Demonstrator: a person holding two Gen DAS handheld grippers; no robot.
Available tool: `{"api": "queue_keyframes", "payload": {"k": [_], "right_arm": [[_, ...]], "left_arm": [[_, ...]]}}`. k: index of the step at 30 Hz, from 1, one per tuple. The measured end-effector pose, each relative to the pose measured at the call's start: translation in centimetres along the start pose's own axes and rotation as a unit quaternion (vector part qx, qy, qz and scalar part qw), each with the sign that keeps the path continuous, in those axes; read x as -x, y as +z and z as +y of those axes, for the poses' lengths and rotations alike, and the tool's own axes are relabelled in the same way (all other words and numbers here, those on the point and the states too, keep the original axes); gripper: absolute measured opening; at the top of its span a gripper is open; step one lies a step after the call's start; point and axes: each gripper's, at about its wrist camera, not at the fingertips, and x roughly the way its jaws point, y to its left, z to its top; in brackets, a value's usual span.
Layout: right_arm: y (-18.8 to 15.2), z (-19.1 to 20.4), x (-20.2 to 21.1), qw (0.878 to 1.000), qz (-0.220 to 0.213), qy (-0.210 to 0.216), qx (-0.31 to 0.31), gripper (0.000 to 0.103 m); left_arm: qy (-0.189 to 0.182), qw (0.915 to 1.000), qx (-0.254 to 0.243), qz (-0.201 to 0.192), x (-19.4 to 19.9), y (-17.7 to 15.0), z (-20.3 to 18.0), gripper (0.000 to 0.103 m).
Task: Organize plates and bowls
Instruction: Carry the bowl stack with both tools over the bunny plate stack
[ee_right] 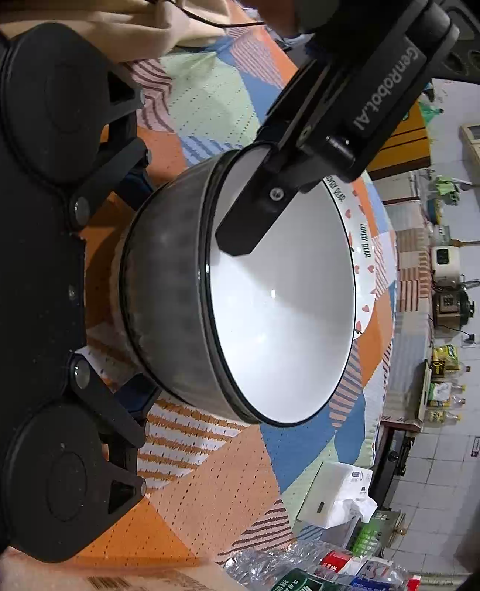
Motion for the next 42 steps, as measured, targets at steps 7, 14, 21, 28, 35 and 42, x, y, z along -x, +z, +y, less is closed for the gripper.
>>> {"api": "queue_keyframes", "payload": {"k": [7,14,21,28,35,42], "right_arm": [[-0.3,0.3,-0.3,1.000,-0.025,-0.001,0.000,0.097],[-0.9,0.5,0.0,0.999,-0.048,-0.011,-0.019,0.097],[-1.5,0.9,0.1,0.997,-0.070,-0.021,-0.020,0.097],[-1.8,1.4,0.5,0.997,-0.075,-0.020,-0.015,0.096],[-1.5,2.2,1.5,0.995,-0.096,-0.016,0.000,0.096],[-0.1,3.3,4.0,0.992,-0.125,-0.022,0.016,0.096]], "left_arm": [[0.004,0.9998,-0.012,-0.017,-0.4,-0.6,-0.1,0.041],[0.006,0.9998,0.009,-0.016,-0.8,-0.2,0.3,0.040],[-0.008,0.9997,0.021,-0.011,-0.9,-0.3,0.8,0.040],[-0.003,1.0000,0.007,-0.002,-0.3,-0.7,0.7,0.040],[-0.001,0.9999,-0.010,-0.008,1.9,-0.7,0.2,0.040],[-0.002,0.9988,-0.028,-0.040,6.0,-0.8,-0.7,0.040]]}}
